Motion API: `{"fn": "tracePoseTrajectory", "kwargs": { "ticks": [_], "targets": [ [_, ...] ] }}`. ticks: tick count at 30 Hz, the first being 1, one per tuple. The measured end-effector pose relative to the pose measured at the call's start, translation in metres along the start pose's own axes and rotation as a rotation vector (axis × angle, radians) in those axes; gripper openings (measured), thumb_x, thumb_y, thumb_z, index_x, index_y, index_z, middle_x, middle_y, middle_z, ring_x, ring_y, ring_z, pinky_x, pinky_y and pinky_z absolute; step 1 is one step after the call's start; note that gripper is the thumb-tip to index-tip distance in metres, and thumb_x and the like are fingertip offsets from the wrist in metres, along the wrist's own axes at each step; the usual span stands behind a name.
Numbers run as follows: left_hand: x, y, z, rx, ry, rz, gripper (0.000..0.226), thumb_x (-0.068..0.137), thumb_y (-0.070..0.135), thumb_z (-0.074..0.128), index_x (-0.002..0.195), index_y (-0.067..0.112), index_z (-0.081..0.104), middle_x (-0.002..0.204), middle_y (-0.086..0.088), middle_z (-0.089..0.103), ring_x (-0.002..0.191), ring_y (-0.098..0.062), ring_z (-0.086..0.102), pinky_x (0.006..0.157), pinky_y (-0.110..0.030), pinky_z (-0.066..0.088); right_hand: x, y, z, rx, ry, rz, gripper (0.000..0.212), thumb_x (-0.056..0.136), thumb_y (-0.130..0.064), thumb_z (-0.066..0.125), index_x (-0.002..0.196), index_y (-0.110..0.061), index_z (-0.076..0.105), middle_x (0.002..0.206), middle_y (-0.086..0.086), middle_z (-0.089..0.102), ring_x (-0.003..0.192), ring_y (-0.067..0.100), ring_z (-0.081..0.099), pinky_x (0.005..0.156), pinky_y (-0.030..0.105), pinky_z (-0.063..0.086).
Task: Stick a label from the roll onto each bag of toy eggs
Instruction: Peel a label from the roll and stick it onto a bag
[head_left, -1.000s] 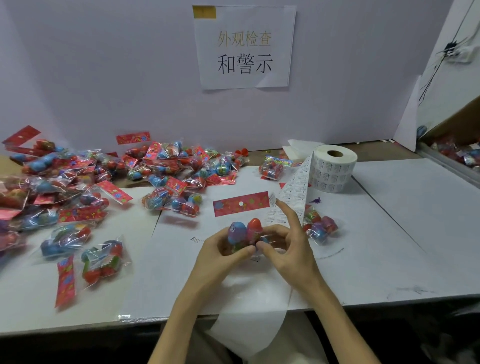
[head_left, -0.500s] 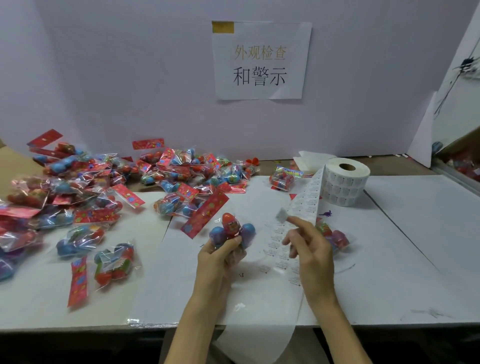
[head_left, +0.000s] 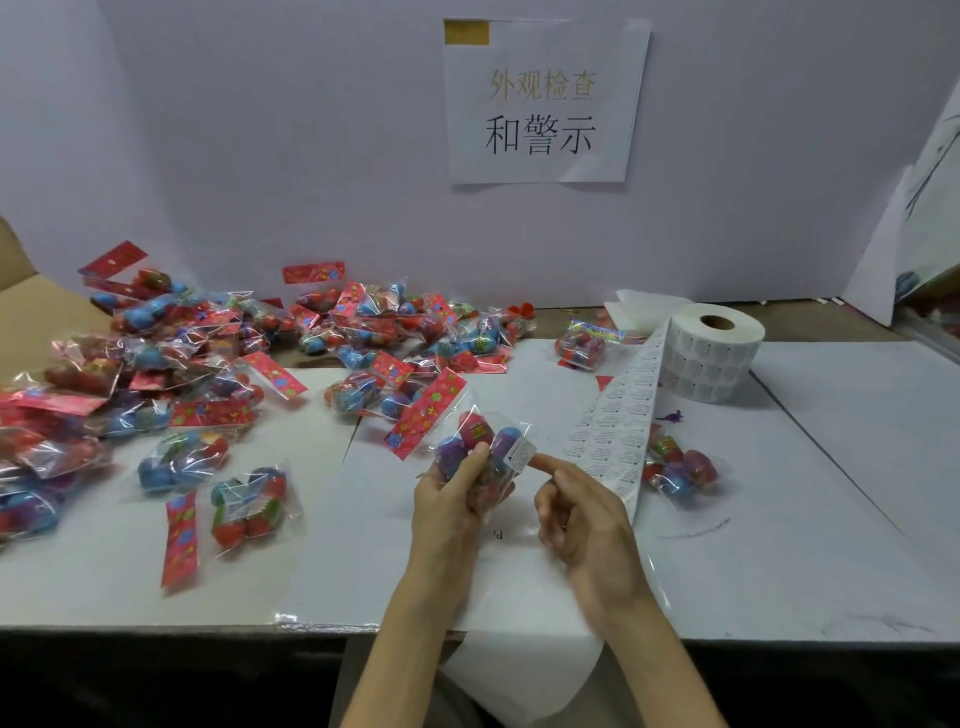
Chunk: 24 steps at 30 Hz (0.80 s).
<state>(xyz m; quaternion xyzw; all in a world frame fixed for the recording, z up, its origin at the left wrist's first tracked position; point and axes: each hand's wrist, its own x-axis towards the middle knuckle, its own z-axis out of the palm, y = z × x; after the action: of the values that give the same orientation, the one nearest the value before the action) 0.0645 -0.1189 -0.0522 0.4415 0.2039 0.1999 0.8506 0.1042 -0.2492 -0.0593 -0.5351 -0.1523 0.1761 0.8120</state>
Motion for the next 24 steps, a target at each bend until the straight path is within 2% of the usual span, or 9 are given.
{"fn": "tracePoseTrajectory", "kwargs": {
  "ticks": [4,10,14,24],
  "targets": [
    [-0.0021,0.0003,0.0002,-0.011,0.000,0.000,0.036,0.091,0.018,0.067,0.124,0.004,0.067,0.118,-0.015,0.076,0.111,-0.030,0.070,0.098,-0.040,0.054,-0.0007,-0.0011,0.0009,-0.029,-0.012,-0.001,0.030,0.101,-0.018,0.050,0.112,-0.023,0.077,0.066,0.005,0.052,0.054,0.012,0.039,0.046,0.023,0.030],
    [-0.0012,-0.0009,-0.0002,0.014,-0.009,0.018,0.029,0.095,0.014,0.066,0.122,0.005,0.068,0.114,-0.013,0.077,0.107,-0.029,0.073,0.086,-0.029,0.060,-0.0003,-0.0004,0.0023,-0.044,-0.006,0.006,0.031,0.103,-0.015,0.049,0.111,-0.024,0.078,0.066,0.007,0.051,0.054,0.012,0.039,0.046,0.021,0.031],
    [-0.0020,-0.0023,0.0000,0.034,-0.006,0.056,0.043,0.084,0.022,0.072,0.123,0.005,0.067,0.112,-0.012,0.077,0.108,-0.029,0.073,0.084,-0.025,0.060,0.0004,0.0010,0.0031,-0.053,0.013,0.000,0.033,0.103,-0.012,0.049,0.108,-0.026,0.078,0.065,0.007,0.050,0.053,0.012,0.039,0.047,0.020,0.034],
    [-0.0004,-0.0035,-0.0015,0.073,-0.029,0.114,0.048,0.070,0.023,0.082,0.115,0.010,0.071,0.108,-0.007,0.079,0.101,-0.022,0.075,0.077,-0.023,0.059,0.0005,0.0019,0.0039,-0.051,0.030,0.008,0.032,0.103,-0.008,0.050,0.111,-0.022,0.078,0.064,0.008,0.051,0.053,0.012,0.038,0.047,0.020,0.033]
  ]
}}
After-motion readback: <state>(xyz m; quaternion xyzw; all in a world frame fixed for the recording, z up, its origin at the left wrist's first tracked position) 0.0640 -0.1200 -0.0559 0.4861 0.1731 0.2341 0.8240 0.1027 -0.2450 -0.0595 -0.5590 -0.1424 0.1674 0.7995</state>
